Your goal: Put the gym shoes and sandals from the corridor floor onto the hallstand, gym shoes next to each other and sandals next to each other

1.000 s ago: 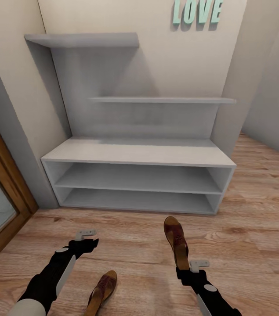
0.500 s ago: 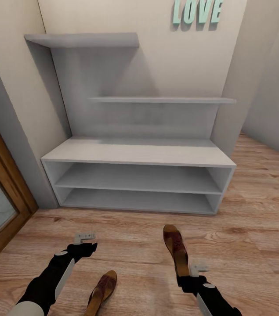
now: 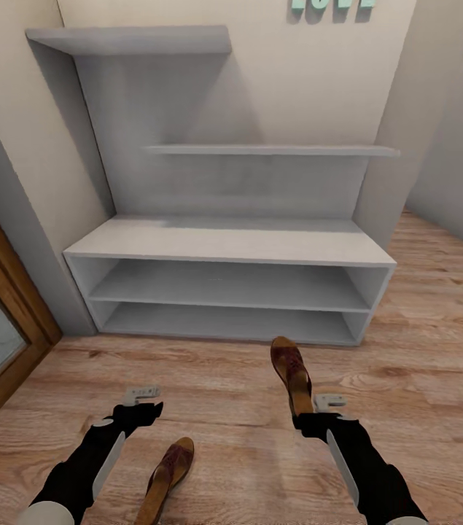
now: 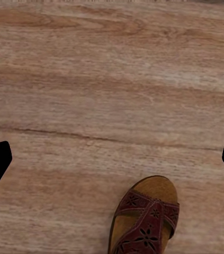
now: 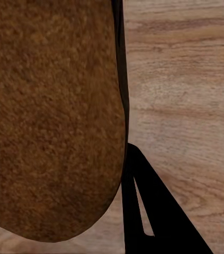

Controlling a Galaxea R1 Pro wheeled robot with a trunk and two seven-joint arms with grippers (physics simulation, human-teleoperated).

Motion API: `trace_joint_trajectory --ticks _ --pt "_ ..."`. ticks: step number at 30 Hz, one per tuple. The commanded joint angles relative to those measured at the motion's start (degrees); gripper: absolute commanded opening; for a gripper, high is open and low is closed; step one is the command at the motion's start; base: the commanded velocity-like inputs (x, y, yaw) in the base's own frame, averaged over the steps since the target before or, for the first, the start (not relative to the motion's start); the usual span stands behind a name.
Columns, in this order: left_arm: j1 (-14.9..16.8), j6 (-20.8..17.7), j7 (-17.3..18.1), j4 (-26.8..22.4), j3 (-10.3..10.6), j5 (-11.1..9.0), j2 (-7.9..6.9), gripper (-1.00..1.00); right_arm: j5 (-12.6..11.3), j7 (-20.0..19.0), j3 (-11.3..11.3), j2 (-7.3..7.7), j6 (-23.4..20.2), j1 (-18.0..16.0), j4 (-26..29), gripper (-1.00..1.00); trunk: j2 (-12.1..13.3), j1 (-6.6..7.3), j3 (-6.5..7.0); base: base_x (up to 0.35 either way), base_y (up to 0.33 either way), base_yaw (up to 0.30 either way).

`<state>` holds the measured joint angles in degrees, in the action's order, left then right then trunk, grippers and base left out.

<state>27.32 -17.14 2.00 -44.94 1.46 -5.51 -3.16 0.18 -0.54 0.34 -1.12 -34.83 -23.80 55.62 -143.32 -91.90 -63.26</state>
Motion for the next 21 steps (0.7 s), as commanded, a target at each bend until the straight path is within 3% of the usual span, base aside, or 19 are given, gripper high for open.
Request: trace_joint_trajectory --ticks 1,10,21 --pt "0.0 0.1 0.0 -0.1 0.2 -0.6 -0.05 1.0 -0.2 0.0 0.0 -0.02 -0.4 0.0 0.2 -1.0 0.0 -0.01 -0.38 0.0 0.0 0.0" --pt "0.0 4.0 0.0 -0.1 0.4 -0.6 0.01 1.0 -0.2 0.1 0.1 0.04 -0.5 0.0 0.9 -1.0 -0.2 -0.24 -3.22 0.0 0.0 0.0" --pt "0.0 5.3 0.0 -0.1 2.3 -0.5 0.08 1.0 -0.2 0.1 0.2 0.06 -0.5 0.0 1.0 -1.0 -0.3 -0.52 -6.69 0.0 0.0 -0.017"
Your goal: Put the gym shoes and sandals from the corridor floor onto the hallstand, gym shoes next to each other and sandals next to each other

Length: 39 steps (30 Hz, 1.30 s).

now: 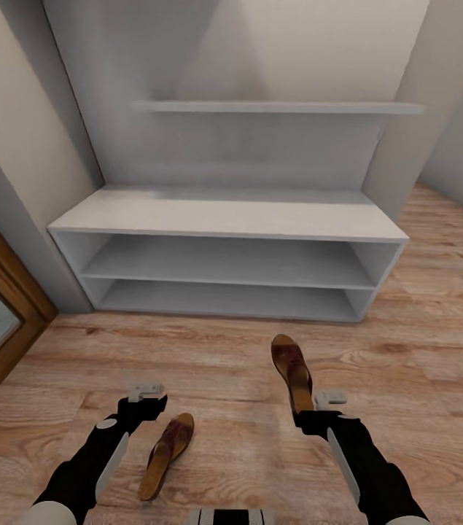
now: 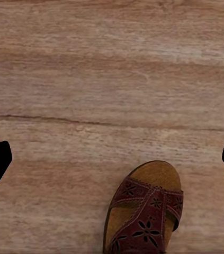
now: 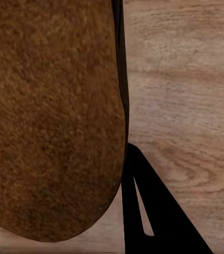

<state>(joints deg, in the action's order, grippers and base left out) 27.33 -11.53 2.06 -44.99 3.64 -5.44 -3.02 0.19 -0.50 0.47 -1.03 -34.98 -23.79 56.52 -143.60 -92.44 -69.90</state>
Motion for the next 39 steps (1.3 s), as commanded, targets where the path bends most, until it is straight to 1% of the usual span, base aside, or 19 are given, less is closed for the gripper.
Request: trace_joint_trajectory --ticks 1,3,5,6,8,9,12,20,25,27,30,33,39 --pt "0.0 -0.3 0.0 -0.1 0.2 -0.6 -0.06 1.0 -0.2 0.1 0.1 -0.03 -0.3 0.0 0.1 -1.0 0.0 -0.01 -0.37 0.0 0.0 -0.079" --pt "0.0 0.1 0.0 -0.1 0.4 -0.5 -0.1 1.0 -0.2 0.1 0.1 -0.03 -0.3 0.0 0.1 -1.0 -0.1 -0.06 -1.0 0.0 0.0 -0.091" --pt "0.0 1.6 0.0 -0.1 0.4 -0.5 -0.16 1.0 -0.2 0.0 0.1 -0.03 -0.3 0.0 0.1 -1.0 -0.1 -0.11 -1.63 0.0 0.0 -0.104" --pt "0.0 3.4 0.0 0.0 0.4 -0.6 -0.22 1.0 -0.2 0.1 0.1 -0.03 -0.4 0.0 0.1 -1.0 -0.1 -0.14 -1.95 0.0 0.0 -0.109" --pt "0.0 5.3 0.0 0.0 0.4 -0.6 -0.26 1.0 -0.2 0.1 0.1 -0.03 -0.4 0.0 0.2 -1.0 -0.1 -0.19 -2.58 0.0 0.0 -0.109" --pt "0.0 7.5 0.0 0.1 0.4 -0.6 -0.29 1.0 -0.2 0.1 0.0 -0.03 -0.3 0.0 0.2 -1.0 -0.1 -0.22 -2.87 0.0 0.0 -0.068" --pt "0.0 9.0 0.0 0.1 0.4 -0.6 -0.31 1.0 -0.2 0.0 -0.1 -0.03 -0.3 0.0 0.2 -1.0 -0.2 -0.29 -3.72 0.0 0.0 -0.033" --pt "0.0 9.8 0.0 0.2 0.4 -0.5 -0.44 1.0 -0.2 -0.1 -0.1 -0.08 -0.3 0.0 0.2 -1.0 -0.3 -0.5 -5.67 0.0 0.0 -0.007" --pt "0.0 9.8 0.0 0.2 0.4 -0.5 -0.51 1.0 -0.2 0.0 -0.1 -0.09 -0.3 0.0 0.3 -1.0 -0.4 -0.63 -7.16 0.0 0.0 0.0" --pt "0.0 9.9 0.0 1.2 0.4 -0.5 -0.82 1.0 -0.2 -0.1 0.0 -0.05 -0.3 0.0 0.3 -1.0 -0.4 -0.68 -7.78 0.0 0.0 0.0" --pt "0.0 10.0 0.0 4.1 0.4 -0.5 -1.68 1.0 -0.2 -0.1 0.0 -0.03 -0.3 0.0 0.3 -1.0 -0.4 -0.76 -8.72 0.0 0.0 0.0" --pt "0.0 10.4 0.0 4.9 0.4 -0.4 -2.29 1.0 -0.2 -0.1 -0.2 -0.03 -0.3 0.0 0.3 -1.0 -0.5 -0.83 -9.67 0.0 0.0 0.0" --pt "0.0 10.6 0.0 5.2 0.5 -0.4 -2.51 1.0 -0.2 -0.1 0.0 -0.03 -0.3 0.0 0.3 -1.0 -0.5 -0.99 -11.56 0.0 0.0 0.0"
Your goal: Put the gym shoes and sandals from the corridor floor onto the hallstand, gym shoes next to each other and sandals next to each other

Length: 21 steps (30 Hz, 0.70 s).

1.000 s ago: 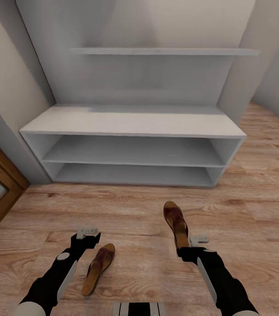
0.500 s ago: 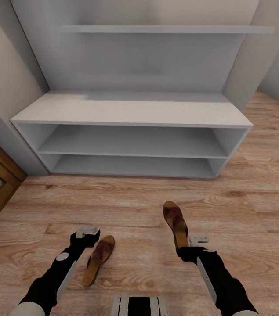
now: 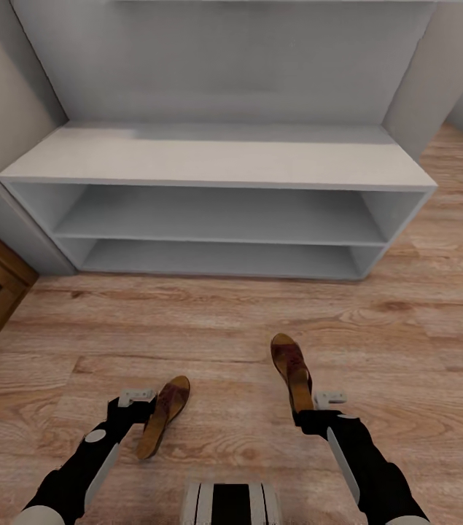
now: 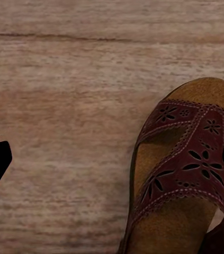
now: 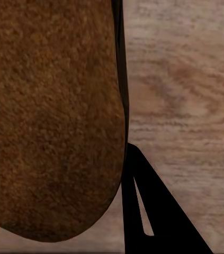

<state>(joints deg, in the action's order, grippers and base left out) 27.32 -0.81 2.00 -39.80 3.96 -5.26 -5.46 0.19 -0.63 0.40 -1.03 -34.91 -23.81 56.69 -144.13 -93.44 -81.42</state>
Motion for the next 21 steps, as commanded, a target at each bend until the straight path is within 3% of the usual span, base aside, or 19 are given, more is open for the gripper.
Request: trace_joint_trajectory --ticks 1,5,8,12,18,21 --pt "0.0 -0.1 0.0 0.0 0.3 -0.5 -0.07 1.0 -0.2 0.0 0.1 -0.02 -0.3 0.0 0.1 -1.0 0.0 -0.01 -0.36 0.0 0.0 0.0" --pt "0.0 -0.1 0.0 0.0 1.7 -0.5 -0.08 1.0 -0.2 0.1 0.0 -0.02 -0.3 0.0 0.1 -1.0 -0.1 -0.06 -0.99 0.0 0.0 0.0" --pt "0.0 -0.1 0.0 0.0 4.3 -0.6 -0.06 1.0 -0.2 0.1 0.0 -0.02 -0.3 0.0 0.1 -1.0 -0.1 -0.06 -1.03 0.0 0.0 0.0" --pt "0.0 -0.1 0.0 0.0 6.0 -0.7 -0.08 1.0 -0.2 0.1 0.0 -0.02 -0.3 0.0 0.1 -1.0 -0.1 -0.06 -1.08 0.0 0.0 0.0" --pt "0.0 -0.1 0.0 0.1 6.1 -0.7 -0.14 1.0 -0.2 0.1 0.0 -0.02 -0.3 0.0 0.1 -1.0 -0.1 -0.19 -2.6 0.0 0.0 0.0" --pt "0.0 -0.1 0.0 0.1 6.1 -0.7 -0.17 1.0 -0.2 0.1 0.1 -0.02 -0.3 0.0 0.1 -1.0 -0.1 -0.19 -2.67 0.0 0.0 0.0"
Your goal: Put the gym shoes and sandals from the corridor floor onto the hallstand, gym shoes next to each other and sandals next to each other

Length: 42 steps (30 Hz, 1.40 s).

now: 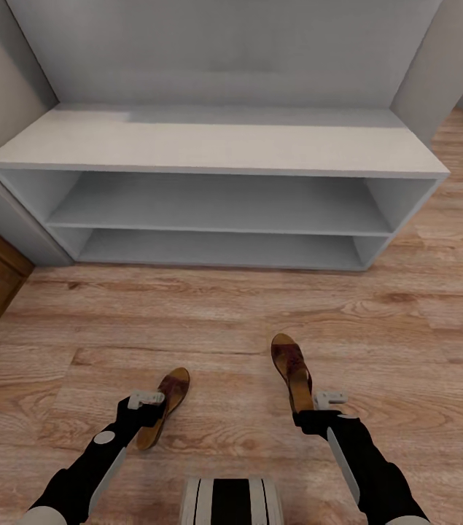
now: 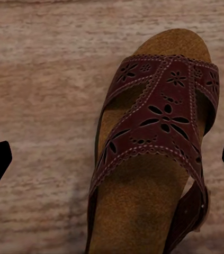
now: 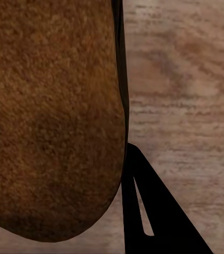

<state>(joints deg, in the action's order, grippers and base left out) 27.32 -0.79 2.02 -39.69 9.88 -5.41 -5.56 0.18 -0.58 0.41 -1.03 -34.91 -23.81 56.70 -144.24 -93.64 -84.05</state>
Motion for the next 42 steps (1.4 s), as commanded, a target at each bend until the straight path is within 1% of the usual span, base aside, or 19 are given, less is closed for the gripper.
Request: trace_joint_trajectory --ticks 1,7,10,14,18,22,36,42 --pt "0.0 -0.1 0.0 0.0 0.2 -0.6 -0.05 1.0 -0.2 0.0 0.1 -0.02 -0.3 0.0 0.1 -1.0 0.0 0.01 -0.05 0.0 0.0 0.0" --pt "0.0 -0.1 0.0 0.1 0.2 -0.6 -0.06 1.0 -0.2 0.0 0.1 -0.02 -0.3 0.0 0.1 -1.0 0.0 0.01 -0.07 0.0 0.0 0.0" --pt "0.0 -0.1 0.0 1.3 0.3 -0.5 0.0 1.0 -0.2 0.0 0.1 -0.02 -0.3 0.0 0.1 -1.0 0.0 0.01 -0.16 0.0 0.0 0.0" --pt "0.0 -0.1 0.1 1.7 1.1 -0.5 0.02 1.0 -0.2 0.0 0.1 -0.02 -0.3 0.0 0.1 -1.0 -0.1 -0.09 -1.33 0.0 0.0 0.0" --pt "0.0 -0.1 0.0 1.8 1.8 -0.5 0.02 1.0 -0.2 0.0 0.1 -0.02 -0.3 0.0 0.1 -1.0 -0.1 -0.09 -1.44 0.0 0.0 0.0" --pt "0.0 -0.1 0.1 1.9 2.0 -0.5 0.02 1.0 -0.2 0.0 0.1 -0.02 -0.3 0.0 0.1 -1.0 -0.1 -0.09 -1.47 0.0 0.0 0.0" --pt "0.0 -0.1 0.0 2.1 2.1 -0.5 -0.13 1.0 -0.2 0.0 0.1 -0.02 -0.3 0.0 0.1 -1.0 -0.1 -0.09 -1.5 0.0 0.0 0.0" --pt "0.0 -0.1 0.1 3.6 2.1 -0.5 -0.18 1.0 -0.2 0.0 0.1 -0.02 -0.3 0.0 0.1 -1.0 -0.1 -0.09 -1.79 0.0 0.0 0.0"
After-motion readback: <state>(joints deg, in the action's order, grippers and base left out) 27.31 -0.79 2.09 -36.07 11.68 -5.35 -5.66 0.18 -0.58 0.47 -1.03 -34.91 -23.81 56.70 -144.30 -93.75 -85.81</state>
